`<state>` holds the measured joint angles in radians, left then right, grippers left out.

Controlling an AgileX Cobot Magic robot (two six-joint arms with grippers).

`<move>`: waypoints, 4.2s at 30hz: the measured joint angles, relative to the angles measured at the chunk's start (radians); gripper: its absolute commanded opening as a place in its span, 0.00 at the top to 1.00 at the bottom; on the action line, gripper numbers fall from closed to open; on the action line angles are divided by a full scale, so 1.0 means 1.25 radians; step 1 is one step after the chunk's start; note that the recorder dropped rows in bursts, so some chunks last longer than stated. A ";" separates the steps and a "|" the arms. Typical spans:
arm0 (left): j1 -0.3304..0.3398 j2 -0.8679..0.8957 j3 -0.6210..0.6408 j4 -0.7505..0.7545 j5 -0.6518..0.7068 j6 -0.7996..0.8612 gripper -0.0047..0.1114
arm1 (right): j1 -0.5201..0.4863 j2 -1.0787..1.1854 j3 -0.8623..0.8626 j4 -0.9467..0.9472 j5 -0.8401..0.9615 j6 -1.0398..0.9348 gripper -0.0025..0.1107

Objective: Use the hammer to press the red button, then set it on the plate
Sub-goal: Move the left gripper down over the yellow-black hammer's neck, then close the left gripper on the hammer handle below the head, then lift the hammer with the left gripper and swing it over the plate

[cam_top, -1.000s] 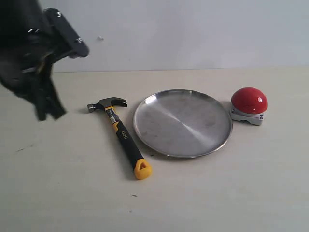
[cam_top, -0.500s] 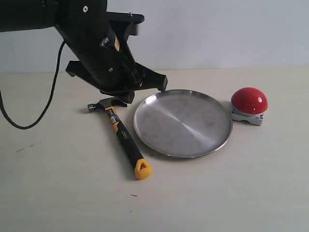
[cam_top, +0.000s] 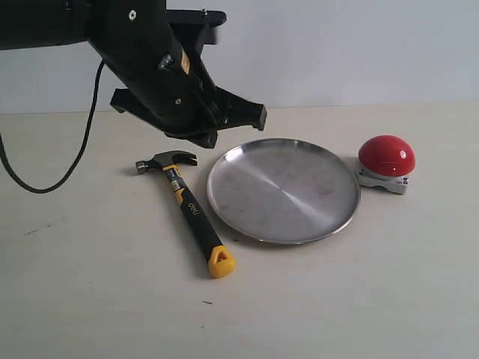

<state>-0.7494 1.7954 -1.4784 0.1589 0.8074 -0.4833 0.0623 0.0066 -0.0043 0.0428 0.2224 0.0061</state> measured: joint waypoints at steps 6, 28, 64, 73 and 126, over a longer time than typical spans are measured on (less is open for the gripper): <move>0.006 0.000 0.000 0.000 -0.097 -0.166 0.96 | 0.000 0.000 0.000 0.000 0.000 0.000 0.98; 0.113 0.230 -0.134 0.024 0.054 -0.750 0.96 | 0.000 0.000 0.000 0.000 0.000 0.000 0.98; 0.194 0.482 -0.452 0.042 0.182 -0.594 0.46 | 0.000 0.000 0.000 0.000 0.000 0.000 0.98; 0.204 0.512 -0.452 0.027 0.182 -0.584 0.46 | 0.000 0.000 0.000 0.000 0.000 0.000 0.98; 0.174 0.424 -0.453 -0.008 0.326 -0.474 0.96 | 0.000 0.000 0.000 0.000 0.000 0.000 0.98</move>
<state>-0.5324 2.3250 -2.0443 0.1483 1.2151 -1.0755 0.0623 0.0066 -0.0043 0.0428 0.2224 0.0061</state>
